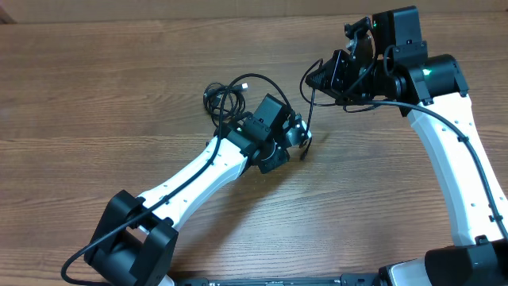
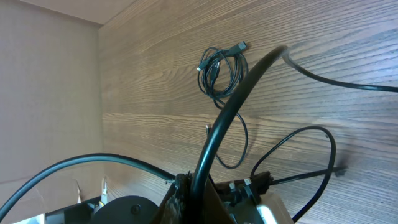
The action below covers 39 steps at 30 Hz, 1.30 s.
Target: Untangle cables
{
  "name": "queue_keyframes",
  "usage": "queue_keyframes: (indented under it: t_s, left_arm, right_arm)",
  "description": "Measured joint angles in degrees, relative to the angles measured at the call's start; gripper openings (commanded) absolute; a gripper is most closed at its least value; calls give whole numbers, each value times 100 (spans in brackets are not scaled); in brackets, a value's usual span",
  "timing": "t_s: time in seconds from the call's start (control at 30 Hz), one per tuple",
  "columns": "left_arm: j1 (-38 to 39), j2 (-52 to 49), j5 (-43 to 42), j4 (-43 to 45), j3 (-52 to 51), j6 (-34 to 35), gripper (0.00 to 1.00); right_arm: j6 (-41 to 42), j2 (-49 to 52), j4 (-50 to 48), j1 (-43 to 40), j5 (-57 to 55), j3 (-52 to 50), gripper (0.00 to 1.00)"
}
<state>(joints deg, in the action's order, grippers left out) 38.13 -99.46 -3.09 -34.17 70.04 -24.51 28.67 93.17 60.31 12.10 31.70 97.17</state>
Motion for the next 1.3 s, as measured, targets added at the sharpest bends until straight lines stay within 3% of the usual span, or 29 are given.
queue_keyframes:
  t_s: [0.33,0.7,0.9,1.07,1.13,1.3]
  left_arm:
    - [-87,170,-42,-155,603,1016,4]
    - [-219,1971,-424,-85,1241,1969,4]
    - [-267,2387,-125,11,1248,2614,4]
    - [-358,2398,627,-262,1248,3534,11]
    - [-378,2398,800,-387,1248,3773,21]
    - [-378,2398,887,-564,1248,4096,24]
  right_arm:
    - [46,0,144,0,-422,2,4]
    - [767,0,214,-9,-1969,2,4]
    - [920,0,229,-11,-2166,2,4]
    - [955,0,291,-11,-2212,0,4]
    - [973,0,293,-11,-2214,0,4]
    - [1010,0,295,-11,-2214,2,4]
